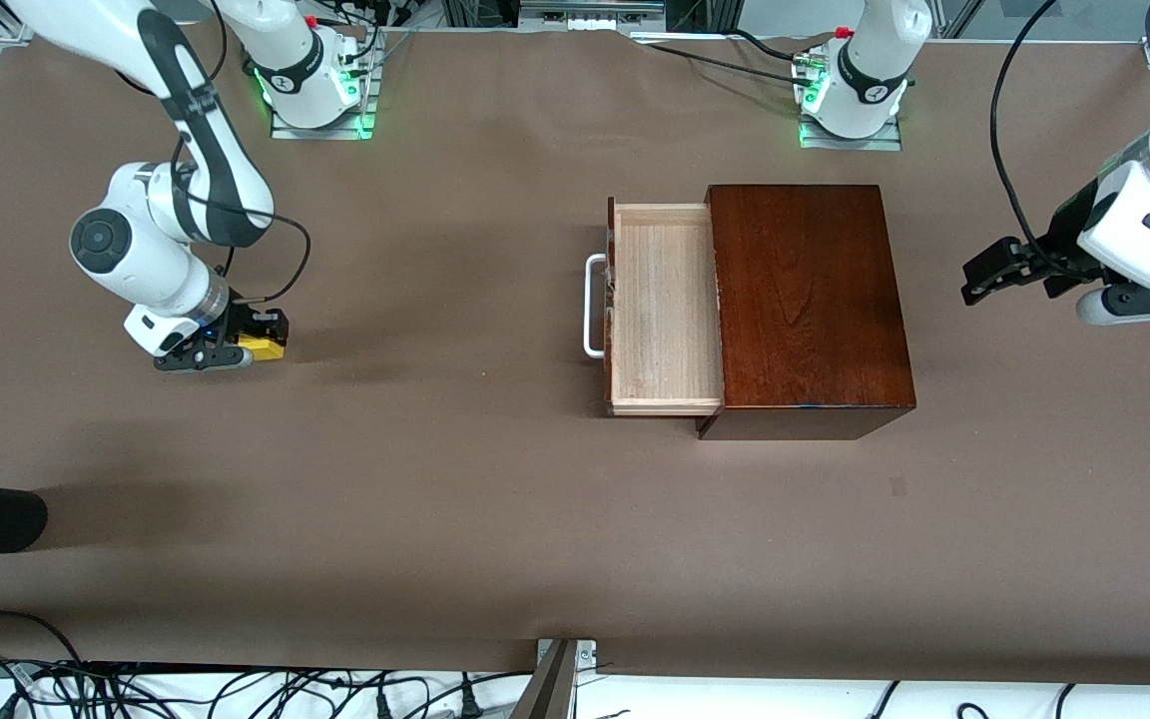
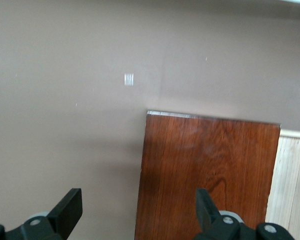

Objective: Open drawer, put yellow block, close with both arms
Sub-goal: 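Close the right gripper on the yellow cube and lift it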

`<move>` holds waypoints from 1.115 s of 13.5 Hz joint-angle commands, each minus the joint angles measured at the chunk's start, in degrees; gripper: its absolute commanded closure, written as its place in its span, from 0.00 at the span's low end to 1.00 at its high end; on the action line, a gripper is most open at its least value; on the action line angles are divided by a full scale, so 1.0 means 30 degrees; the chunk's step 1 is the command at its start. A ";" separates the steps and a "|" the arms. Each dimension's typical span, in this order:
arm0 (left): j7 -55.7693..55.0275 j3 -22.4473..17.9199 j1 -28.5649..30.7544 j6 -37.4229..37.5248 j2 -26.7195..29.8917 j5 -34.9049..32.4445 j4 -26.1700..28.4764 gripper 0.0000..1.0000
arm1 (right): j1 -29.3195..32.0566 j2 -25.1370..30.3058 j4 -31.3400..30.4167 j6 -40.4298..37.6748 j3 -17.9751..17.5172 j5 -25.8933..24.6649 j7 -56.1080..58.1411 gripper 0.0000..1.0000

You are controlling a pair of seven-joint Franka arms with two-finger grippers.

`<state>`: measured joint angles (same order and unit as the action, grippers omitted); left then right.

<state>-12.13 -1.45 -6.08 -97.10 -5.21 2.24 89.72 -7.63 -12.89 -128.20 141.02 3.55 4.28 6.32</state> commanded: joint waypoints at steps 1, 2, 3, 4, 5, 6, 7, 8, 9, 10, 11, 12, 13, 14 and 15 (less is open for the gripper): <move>-0.0056 -0.0044 0.0297 -0.0034 -0.0638 -0.0161 -0.1197 0.00 | 0.0055 0.0489 0.2236 -0.2875 -0.0888 0.0301 -0.0492 0.91; -0.0377 -0.0044 0.0531 -0.0005 -0.0579 -0.0074 -0.1226 0.00 | 0.0026 0.0460 0.3320 -0.4047 -0.1267 0.0301 -0.0813 0.91; -0.0670 -0.0044 0.0592 -0.0034 -0.0579 -0.0044 -0.1256 0.00 | -0.0033 0.0430 0.4259 -0.4958 -0.1619 0.0301 -0.1223 0.91; -0.0992 0.0014 0.0563 -0.0034 -0.0579 -0.0160 -0.1227 0.00 | -0.0091 0.0372 0.5080 -0.5634 -0.2087 0.0272 -0.1633 0.91; -0.1431 0.0015 0.0563 -0.0034 -0.0579 -0.0161 -0.1227 0.00 | -0.0237 0.0371 0.5697 -0.6308 -0.2382 0.0272 -0.2043 0.91; -0.1464 -0.0014 0.0563 -0.0005 -0.0550 -0.0161 -0.1256 0.00 | -0.0528 0.0371 0.6284 -0.6779 -0.2646 0.0272 -0.2308 0.91; -0.1319 -0.0043 0.0592 -0.0005 -0.0433 -0.0190 -0.1314 0.00 | -0.0937 0.0371 0.6841 -0.7335 -0.2735 0.0243 -0.2601 0.91; -0.1289 -0.0015 0.0621 -0.0005 -0.0403 -0.0219 -0.1489 0.00 | -0.1435 0.0342 0.7455 -0.7949 -0.2736 0.0213 -0.3010 0.91; -0.1347 0.0131 0.0593 -0.0005 -0.0374 -0.0220 -0.1490 0.00 | -0.1933 0.0284 0.8157 -0.8622 -0.2707 0.0184 -0.3391 0.91; -0.1405 0.0219 0.0563 0.0024 -0.0374 -0.0220 -0.1519 0.00 | -0.2373 0.0197 0.8948 -0.9441 -0.2736 0.0155 -0.3714 0.91; -0.1348 0.0307 0.0534 0.0199 -0.0257 -0.0249 -0.1520 0.00 | -0.2841 0.0138 0.9797 -1.0233 -0.2736 0.0155 -0.3862 0.91; -0.1376 0.0337 0.0534 0.0374 -0.0256 -0.0249 -0.1752 0.00 | -0.3339 -0.0095 1.0530 -1.0792 -0.2736 0.0184 -0.4095 0.91; -0.1376 0.0279 0.0534 0.0695 -0.0256 -0.0249 -0.2102 0.00 | -0.3808 -0.0155 1.1147 -1.1261 -0.2736 0.0213 -0.4359 0.91; -0.1347 0.0250 0.0534 0.1017 -0.0285 -0.0249 -0.2164 0.00 | -0.4306 -0.0185 1.1472 -1.1324 -0.2736 0.0271 -0.4477 0.91; -0.1405 0.0249 0.0447 0.1137 -0.0286 -0.0278 -0.2164 0.00 | -0.4804 -0.0330 1.1736 -1.1325 -0.2736 0.0301 -0.4508 0.91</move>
<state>-15.53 -0.81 -4.54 -95.81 -5.97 2.24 84.85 -19.64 -11.94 -96.74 108.96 -4.88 4.36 -6.21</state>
